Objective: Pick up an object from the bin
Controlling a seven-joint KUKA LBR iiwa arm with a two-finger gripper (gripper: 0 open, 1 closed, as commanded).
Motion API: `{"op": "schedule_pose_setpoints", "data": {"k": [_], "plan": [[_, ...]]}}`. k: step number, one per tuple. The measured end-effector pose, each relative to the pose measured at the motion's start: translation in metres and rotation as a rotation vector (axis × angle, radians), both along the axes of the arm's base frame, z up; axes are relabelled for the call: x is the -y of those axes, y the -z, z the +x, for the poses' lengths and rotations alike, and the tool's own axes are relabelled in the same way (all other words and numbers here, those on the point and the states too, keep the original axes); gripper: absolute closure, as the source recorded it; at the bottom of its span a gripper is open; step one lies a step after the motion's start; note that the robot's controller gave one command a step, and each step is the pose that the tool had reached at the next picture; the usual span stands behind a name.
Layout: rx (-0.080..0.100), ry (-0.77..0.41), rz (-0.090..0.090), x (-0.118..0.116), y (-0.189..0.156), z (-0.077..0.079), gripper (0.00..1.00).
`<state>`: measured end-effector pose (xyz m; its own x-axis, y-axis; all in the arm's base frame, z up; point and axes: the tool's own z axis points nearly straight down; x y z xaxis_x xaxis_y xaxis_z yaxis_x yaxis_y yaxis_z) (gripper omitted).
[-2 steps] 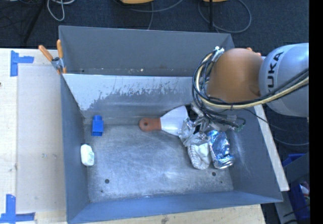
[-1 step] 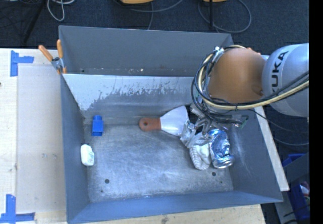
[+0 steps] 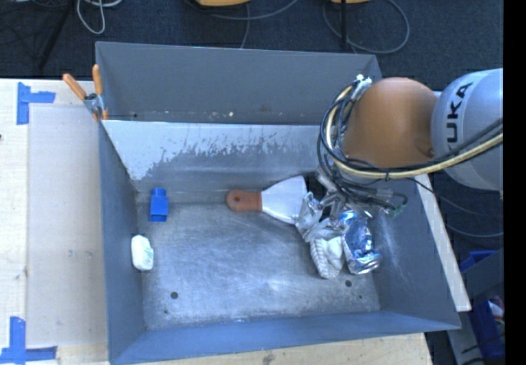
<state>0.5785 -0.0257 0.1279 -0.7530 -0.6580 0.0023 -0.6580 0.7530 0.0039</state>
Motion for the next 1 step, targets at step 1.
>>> {"op": "schedule_pose_setpoints", "data": {"k": [1], "plan": [[0.004, -0.124, 0.001, 0.0104, -0.0496, -0.0049, 1.0]]}}
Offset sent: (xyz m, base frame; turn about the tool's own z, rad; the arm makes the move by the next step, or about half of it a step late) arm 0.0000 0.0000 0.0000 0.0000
